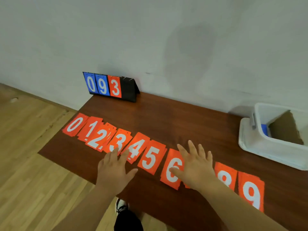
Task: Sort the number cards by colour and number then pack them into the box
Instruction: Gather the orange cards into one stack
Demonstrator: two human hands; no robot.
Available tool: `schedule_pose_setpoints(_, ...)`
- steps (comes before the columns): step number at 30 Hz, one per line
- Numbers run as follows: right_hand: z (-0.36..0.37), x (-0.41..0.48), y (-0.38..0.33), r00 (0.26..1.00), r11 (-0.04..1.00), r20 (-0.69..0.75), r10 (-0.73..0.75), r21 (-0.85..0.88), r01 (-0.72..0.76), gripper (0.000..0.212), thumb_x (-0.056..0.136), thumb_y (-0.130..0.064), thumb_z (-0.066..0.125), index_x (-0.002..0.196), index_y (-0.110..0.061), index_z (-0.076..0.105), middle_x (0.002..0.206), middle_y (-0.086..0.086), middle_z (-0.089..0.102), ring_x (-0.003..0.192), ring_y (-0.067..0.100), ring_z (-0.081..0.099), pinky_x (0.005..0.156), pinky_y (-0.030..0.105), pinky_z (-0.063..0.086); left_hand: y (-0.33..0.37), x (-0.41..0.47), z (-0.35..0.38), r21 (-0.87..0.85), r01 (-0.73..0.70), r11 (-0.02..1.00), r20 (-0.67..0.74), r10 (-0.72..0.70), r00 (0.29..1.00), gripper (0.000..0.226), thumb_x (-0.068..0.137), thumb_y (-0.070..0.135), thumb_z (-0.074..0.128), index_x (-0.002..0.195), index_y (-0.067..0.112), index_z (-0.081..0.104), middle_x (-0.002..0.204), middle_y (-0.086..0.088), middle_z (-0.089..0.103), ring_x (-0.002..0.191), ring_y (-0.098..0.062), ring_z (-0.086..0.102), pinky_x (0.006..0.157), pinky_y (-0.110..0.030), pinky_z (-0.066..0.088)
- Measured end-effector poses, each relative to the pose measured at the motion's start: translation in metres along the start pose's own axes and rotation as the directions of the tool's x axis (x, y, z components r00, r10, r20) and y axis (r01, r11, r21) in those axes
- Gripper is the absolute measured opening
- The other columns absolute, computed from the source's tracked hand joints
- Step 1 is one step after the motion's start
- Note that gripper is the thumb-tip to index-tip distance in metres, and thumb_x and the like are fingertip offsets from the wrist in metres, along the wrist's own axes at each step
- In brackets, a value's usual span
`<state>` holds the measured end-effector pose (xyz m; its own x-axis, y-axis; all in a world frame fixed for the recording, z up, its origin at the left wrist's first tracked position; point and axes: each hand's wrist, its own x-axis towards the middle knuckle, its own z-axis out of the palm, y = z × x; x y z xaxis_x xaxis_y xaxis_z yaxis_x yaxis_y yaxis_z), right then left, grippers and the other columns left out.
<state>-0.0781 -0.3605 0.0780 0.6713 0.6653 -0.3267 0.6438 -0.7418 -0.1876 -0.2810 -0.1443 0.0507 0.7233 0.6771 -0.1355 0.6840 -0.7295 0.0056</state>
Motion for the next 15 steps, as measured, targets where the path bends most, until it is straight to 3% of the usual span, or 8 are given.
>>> schedule_pose_setpoints(9, 0.05, 0.095, -0.216, 0.995, 0.992, 0.026, -0.096, -0.085, 0.098, 0.101, 0.074, -0.092, 0.033, 0.157, -0.046, 0.0, 0.17, 0.005, -0.009, 0.154, 0.041, -0.004, 0.119, 0.065, 0.006, -0.206, 0.075, 0.016, -0.029, 0.075, 0.997, 0.09, -0.072, 0.993, 0.09, 0.083, 0.085, 0.036, 0.158, 0.039, 0.019, 0.168, -0.009, 0.016, 0.152, -0.039, 0.017, 0.119, -0.058, 0.022)
schedule_pose_setpoints(15, 0.056, 0.149, -0.319, 0.989, 0.987, 0.09, -0.121, -0.094, 0.129, 0.1, 0.077, -0.09, 0.033, 0.158, -0.042, -0.004, 0.169, 0.007, -0.01, 0.154, 0.042, -0.003, 0.12, 0.064, 0.006, -0.3, 0.117, 0.013, -0.034, 0.077, 0.996, 0.139, -0.071, 0.988, 0.089, 0.088, 0.083, 0.03, 0.16, 0.036, 0.005, 0.169, -0.009, 0.005, 0.155, -0.034, 0.007, 0.123, -0.054, 0.015)
